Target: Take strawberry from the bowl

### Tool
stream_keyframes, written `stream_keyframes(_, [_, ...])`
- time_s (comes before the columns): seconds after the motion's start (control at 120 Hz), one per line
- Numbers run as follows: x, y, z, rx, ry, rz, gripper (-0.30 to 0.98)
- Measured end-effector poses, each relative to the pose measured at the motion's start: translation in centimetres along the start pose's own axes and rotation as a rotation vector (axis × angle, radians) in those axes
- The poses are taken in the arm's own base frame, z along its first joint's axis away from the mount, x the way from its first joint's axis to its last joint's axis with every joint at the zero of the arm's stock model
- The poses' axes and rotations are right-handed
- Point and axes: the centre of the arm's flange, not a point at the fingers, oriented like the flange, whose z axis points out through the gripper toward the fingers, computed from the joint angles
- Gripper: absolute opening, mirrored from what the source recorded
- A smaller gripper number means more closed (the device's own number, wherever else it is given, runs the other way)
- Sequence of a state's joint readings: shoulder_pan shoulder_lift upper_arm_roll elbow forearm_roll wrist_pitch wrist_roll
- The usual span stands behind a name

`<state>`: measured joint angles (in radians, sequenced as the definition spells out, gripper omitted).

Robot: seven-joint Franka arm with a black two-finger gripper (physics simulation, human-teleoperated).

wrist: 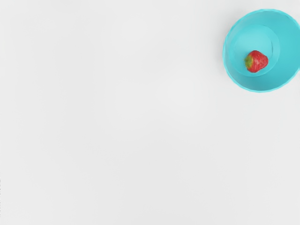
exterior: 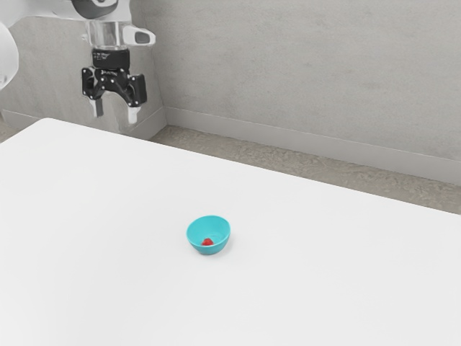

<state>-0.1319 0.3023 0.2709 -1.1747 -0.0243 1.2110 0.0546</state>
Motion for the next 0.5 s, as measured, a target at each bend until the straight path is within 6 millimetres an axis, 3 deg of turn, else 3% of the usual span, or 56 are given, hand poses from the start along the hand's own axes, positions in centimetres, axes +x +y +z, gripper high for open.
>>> stream_keyframes(0.317, [2.3,0.1,-2.2,0.012,0.230,0.032,0.69])
stream_keyframes(0.4, [2.7,5.1,-2.5,-0.002,0.261,0.119,0.69])
stream_keyframes(0.442, [3.5,8.4,-1.5,-0.011,0.260,0.168,0.69])
stream_keyframes(0.5, [5.1,11.4,0.5,-0.019,0.251,0.203,0.68])
